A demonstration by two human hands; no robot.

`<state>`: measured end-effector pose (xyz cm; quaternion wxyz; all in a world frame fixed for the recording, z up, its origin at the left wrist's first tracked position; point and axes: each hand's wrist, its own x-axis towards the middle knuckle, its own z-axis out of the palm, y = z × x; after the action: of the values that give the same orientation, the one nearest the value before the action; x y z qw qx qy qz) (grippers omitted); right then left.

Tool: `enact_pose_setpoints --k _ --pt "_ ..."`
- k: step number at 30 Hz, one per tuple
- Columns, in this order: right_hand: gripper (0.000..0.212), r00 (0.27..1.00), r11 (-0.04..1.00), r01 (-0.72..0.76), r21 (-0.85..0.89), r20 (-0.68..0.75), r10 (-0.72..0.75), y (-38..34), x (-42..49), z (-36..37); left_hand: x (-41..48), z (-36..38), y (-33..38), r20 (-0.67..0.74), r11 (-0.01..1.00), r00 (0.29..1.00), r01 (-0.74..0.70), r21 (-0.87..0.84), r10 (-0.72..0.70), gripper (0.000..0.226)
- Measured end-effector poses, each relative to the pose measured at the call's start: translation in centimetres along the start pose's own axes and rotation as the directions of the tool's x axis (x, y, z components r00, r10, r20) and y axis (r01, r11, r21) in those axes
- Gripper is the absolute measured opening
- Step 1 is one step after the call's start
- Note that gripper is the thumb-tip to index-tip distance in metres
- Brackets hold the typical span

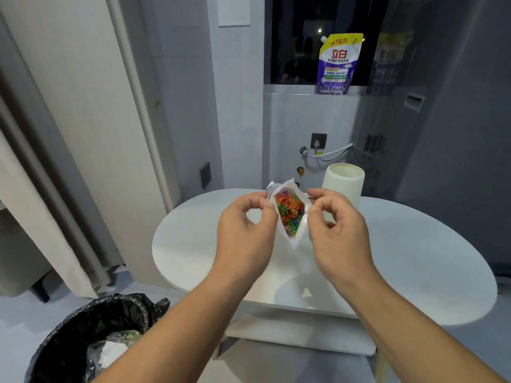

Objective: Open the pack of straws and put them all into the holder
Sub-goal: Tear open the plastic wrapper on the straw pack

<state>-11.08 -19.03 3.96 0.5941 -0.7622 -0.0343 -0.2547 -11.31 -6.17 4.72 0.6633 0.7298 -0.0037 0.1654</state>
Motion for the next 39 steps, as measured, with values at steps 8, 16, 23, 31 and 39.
enact_pose_setpoints --k 8,16,23,31,39 --pt "0.010 0.998 0.994 0.041 -0.100 0.042 -0.037 -0.4 -0.1 0.1 0.2 -0.4 0.4 0.078 1.000 0.997 -0.012 -0.002 0.012 0.016" --pt "0.013 0.996 0.991 0.075 -0.113 0.057 -0.069 -0.3 0.5 -0.3 0.3 -0.9 0.2 0.028 0.997 0.999 -0.040 0.072 0.038 0.013" --pt "0.016 0.997 0.989 -0.070 0.133 -0.012 0.072 -1.5 0.6 -1.0 -0.2 -0.7 0.9 0.097 0.955 0.958 0.280 -0.094 -0.272 0.039" --pt "0.013 0.943 0.742 -0.319 0.590 0.116 0.313 -2.8 0.9 -1.4 0.7 1.1 -1.6 0.619 0.324 0.632 0.773 -0.545 -0.467 0.084" --pt "0.016 0.783 0.352 -0.571 0.741 0.363 0.506 -1.4 0.3 -1.9 2.6 2.7 -1.4 0.474 0.110 0.795 0.547 -0.830 -0.378 0.082"
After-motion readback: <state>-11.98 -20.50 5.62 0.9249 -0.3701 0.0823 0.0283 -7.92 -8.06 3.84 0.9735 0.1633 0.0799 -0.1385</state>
